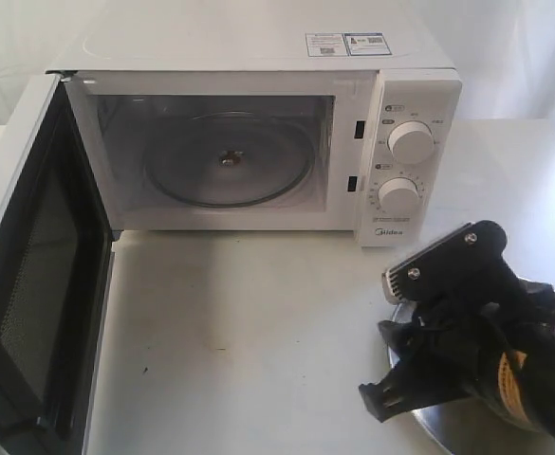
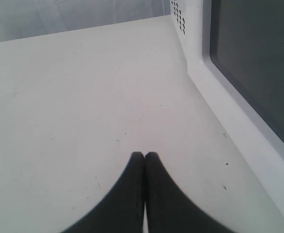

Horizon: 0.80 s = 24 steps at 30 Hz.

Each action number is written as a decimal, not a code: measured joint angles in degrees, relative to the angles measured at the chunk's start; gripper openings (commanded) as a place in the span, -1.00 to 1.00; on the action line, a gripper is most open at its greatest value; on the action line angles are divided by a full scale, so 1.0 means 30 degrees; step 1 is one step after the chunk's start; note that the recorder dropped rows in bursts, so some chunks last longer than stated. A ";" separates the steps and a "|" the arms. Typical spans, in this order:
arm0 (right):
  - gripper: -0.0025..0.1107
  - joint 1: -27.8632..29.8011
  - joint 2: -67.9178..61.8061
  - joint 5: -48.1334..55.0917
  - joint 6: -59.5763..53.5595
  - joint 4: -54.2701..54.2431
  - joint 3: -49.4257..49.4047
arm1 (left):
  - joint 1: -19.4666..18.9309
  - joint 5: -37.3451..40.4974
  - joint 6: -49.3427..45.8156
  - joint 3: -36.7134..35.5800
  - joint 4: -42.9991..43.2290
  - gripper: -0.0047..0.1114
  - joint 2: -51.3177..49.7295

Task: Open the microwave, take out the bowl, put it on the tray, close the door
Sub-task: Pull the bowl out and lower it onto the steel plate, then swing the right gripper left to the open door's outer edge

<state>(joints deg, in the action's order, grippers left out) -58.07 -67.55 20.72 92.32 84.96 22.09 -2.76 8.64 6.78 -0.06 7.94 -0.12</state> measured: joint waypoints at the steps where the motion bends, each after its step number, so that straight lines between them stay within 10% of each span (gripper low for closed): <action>1: -0.33 0.0000 0.1282 -0.2314 0.1671 0.2403 0.0136 | 0.0000 0.0000 0.0000 0.0000 0.0000 -0.92 0.0000; 4: -0.95 0.0000 0.3687 -0.5971 0.2820 0.4282 0.1171 | 0.0000 0.0000 0.0000 0.0000 0.0000 -0.92 0.0000; 24: -0.96 -0.0119 -0.5793 -1.8665 -0.4573 -0.0618 1.4222 | 0.0000 0.0000 0.0000 0.0000 0.0000 -0.92 0.0000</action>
<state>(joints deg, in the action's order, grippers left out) -58.42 -84.93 -35.28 78.60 83.11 64.76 -2.76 8.64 6.78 -0.06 7.94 -0.12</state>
